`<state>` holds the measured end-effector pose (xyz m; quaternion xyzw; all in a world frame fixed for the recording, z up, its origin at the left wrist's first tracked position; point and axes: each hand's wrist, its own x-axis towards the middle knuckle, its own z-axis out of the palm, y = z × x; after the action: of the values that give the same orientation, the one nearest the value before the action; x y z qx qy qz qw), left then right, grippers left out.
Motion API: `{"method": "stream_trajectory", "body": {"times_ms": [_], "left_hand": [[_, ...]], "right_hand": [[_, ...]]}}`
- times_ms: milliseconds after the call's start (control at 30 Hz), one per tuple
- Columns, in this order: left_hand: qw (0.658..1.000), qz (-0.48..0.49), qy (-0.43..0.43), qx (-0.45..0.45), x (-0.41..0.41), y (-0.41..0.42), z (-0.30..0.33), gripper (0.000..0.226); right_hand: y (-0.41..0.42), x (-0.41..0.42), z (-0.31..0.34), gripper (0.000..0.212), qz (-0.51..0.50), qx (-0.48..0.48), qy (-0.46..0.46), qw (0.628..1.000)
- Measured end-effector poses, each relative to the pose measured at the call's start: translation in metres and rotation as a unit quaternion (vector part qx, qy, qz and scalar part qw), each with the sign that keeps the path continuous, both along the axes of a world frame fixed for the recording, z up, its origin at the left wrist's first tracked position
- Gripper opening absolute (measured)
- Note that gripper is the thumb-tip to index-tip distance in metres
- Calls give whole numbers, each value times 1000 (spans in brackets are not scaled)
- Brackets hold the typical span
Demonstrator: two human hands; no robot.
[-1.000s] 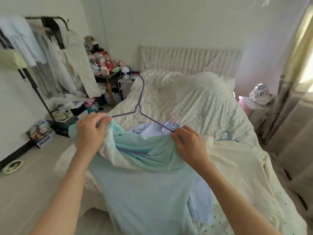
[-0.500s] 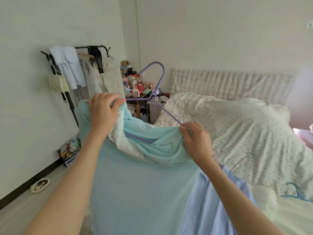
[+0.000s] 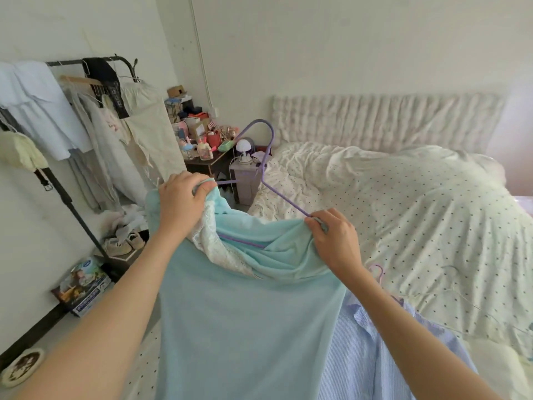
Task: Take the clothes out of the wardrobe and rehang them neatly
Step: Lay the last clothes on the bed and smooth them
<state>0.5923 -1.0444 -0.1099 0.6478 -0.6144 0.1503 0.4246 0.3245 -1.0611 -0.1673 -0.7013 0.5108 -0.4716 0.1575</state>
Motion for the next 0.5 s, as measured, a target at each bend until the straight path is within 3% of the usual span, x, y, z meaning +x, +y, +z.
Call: {"method": "stream_trajectory", "body": {"times_ms": [267,500], "left_hand": [[973,-18,-30,227,8,-133,-137,20],[934,-37,-72,349,-2,-222,-264,23]], "right_hand": [[-107,2,-139,15,-9,177,29,984],[-179,-9,-251,19,-20,305,90,948]]}}
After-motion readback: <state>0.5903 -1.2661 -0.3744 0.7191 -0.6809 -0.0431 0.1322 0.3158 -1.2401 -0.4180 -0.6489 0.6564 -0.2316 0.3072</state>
